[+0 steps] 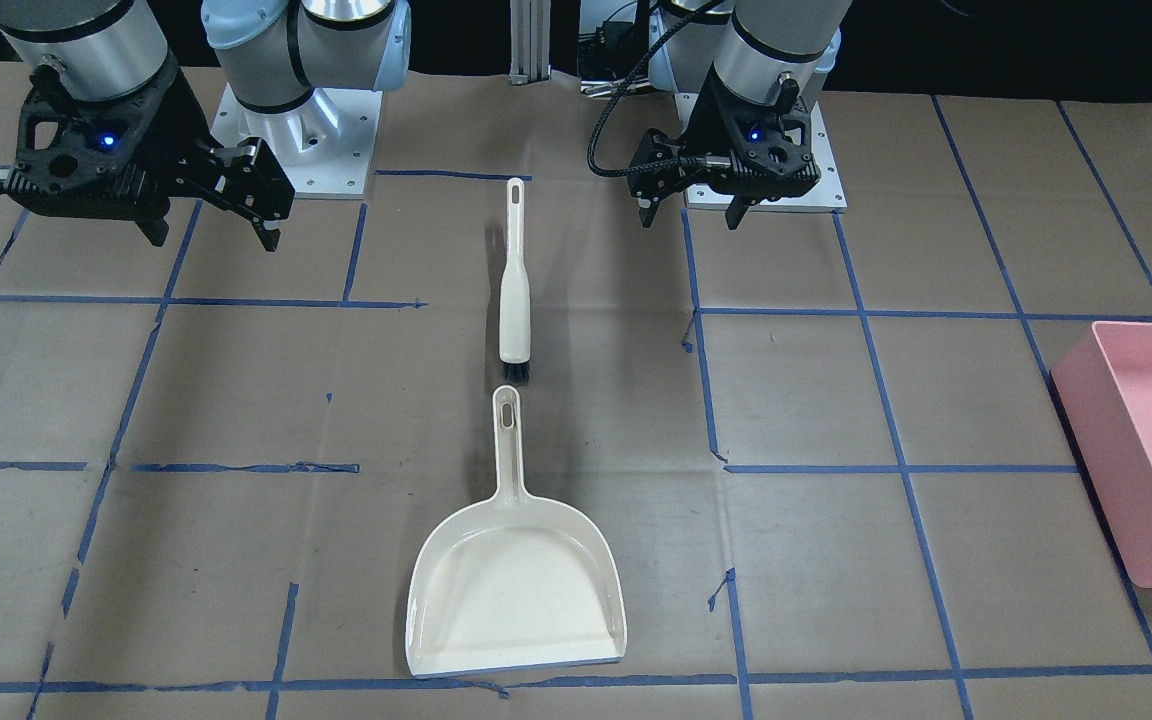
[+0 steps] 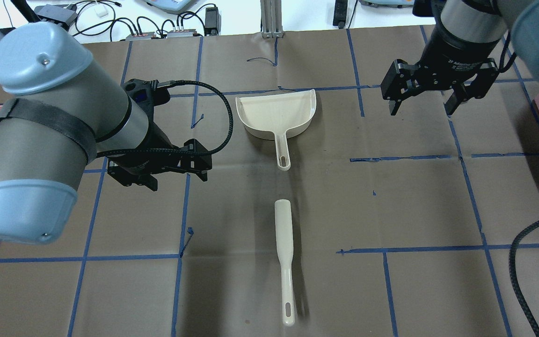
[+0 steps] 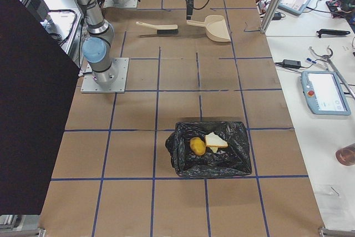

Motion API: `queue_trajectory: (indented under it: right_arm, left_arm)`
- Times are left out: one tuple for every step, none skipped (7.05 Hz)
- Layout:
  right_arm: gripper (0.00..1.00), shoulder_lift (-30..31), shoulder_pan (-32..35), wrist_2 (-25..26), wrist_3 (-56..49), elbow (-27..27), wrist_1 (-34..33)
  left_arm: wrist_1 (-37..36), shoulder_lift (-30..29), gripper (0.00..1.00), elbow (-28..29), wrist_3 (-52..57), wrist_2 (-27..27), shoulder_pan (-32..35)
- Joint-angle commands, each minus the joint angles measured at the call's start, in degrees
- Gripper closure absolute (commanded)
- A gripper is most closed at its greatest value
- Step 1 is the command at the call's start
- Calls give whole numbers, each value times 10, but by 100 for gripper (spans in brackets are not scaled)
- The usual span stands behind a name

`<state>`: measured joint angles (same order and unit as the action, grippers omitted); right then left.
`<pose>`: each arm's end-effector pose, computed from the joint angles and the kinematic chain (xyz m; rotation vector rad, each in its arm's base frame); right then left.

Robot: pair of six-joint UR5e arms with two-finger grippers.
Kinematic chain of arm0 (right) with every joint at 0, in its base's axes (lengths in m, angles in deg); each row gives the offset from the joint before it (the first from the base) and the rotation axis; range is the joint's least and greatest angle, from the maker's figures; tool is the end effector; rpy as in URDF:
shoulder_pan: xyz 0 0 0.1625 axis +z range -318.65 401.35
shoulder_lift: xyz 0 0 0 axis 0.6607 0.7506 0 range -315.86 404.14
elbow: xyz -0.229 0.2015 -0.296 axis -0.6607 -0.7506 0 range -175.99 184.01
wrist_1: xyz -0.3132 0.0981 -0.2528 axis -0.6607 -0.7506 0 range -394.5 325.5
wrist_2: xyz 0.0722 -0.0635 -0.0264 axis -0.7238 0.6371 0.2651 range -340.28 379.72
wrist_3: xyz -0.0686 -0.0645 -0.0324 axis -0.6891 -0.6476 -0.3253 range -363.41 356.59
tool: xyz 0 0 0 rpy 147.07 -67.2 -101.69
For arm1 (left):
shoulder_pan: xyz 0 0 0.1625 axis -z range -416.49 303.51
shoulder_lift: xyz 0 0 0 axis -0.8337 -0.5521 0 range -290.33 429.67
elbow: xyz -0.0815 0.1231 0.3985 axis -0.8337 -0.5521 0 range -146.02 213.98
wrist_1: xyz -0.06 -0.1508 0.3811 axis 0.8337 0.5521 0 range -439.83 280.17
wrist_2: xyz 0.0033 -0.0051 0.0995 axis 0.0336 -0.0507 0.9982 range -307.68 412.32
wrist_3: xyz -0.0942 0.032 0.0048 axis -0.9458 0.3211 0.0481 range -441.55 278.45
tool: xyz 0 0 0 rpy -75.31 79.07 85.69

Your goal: Sweep and dump trash in nearest bin

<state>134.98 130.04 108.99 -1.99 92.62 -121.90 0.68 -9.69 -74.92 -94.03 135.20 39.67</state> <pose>0.1234 -0.4878 0.5025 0.0747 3.1281 0.0100 -0.1890 -0.3934 0.4271 0.1643 -3.0111 0.0011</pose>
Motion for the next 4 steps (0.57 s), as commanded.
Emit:
queue_trajectory:
  right_arm:
    - [0,-1,0,1,2,0,0]
    - [0,-1,0,7,-1,1,0]
    - [0,0,0,7,-1,1,0]
    - [0,0,0,7,-1,2,0]
  left_arm:
    - [0,0,0,0,0,0,0]
    - [0,0,0,0,0,0,0]
    - [0,1,0,0,0,0,0]
    - [0,0,0,0,0,0,0]
